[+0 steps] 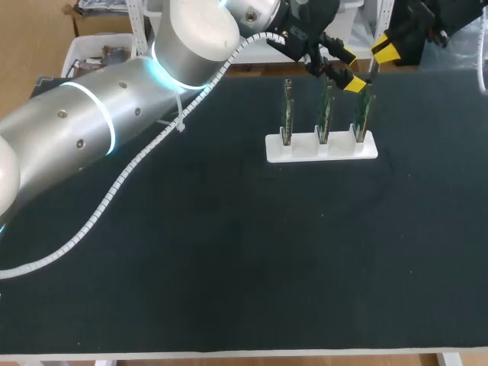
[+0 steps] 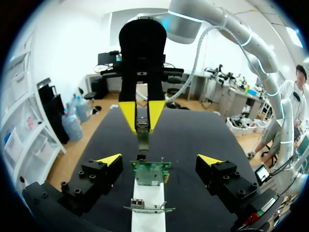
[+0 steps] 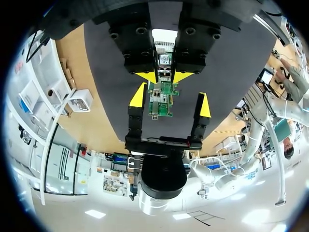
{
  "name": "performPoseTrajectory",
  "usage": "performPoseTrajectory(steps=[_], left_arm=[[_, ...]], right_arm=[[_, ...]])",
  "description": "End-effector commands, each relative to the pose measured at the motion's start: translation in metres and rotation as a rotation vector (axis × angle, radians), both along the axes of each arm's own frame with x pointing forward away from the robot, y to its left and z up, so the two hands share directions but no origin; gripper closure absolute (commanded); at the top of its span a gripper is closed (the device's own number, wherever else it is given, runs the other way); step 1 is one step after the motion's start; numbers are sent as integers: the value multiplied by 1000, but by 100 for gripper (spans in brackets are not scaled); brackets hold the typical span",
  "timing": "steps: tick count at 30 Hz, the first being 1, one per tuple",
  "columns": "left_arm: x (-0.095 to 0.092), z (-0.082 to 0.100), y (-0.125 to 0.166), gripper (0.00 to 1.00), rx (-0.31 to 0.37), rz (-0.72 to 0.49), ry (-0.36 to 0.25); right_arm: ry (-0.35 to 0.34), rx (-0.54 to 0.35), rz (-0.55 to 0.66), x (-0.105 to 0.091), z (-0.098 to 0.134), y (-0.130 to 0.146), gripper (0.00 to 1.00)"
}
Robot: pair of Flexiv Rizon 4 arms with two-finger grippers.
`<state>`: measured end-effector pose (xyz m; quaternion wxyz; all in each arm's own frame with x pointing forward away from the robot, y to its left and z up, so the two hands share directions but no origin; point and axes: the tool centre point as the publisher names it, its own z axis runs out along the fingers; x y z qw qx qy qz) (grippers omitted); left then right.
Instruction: Pick up the optical module with the left hand, and insert it into the network port with the right hand.
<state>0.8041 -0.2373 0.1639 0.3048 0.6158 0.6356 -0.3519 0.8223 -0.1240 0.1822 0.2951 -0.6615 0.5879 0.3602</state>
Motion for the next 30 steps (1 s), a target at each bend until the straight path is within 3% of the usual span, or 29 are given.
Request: performPoseTrajectory(steps=[1, 30], left_arm=[[0, 0, 0, 0, 2, 0, 0], [0, 0, 0, 0, 2, 0, 0]], right_arm=[[70, -3, 98, 9, 0, 1, 100], [88, -18, 93, 12, -8, 1, 100]])
